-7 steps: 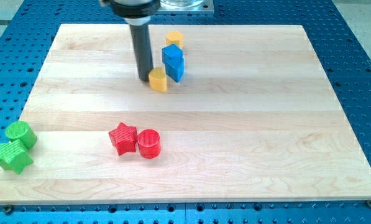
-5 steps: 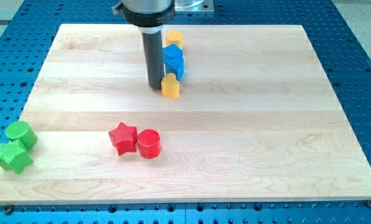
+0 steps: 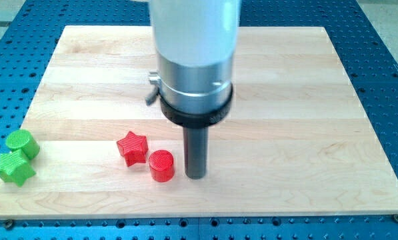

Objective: Push the red star above the green circle

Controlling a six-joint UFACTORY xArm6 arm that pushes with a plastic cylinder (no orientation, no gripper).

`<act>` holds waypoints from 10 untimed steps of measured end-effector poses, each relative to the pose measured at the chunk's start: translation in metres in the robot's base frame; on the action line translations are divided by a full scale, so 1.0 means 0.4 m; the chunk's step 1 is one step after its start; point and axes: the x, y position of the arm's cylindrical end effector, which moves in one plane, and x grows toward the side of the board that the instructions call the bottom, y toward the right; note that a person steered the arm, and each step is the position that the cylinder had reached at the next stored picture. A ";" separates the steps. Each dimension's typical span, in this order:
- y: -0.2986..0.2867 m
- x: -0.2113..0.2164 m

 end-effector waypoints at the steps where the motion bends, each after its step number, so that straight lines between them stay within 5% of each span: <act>1: 0.017 0.009; 2: 0.129 0.046; 5: -0.082 0.024; 8: -0.271 -0.213; 9: -0.050 -0.171; 10: -0.050 0.062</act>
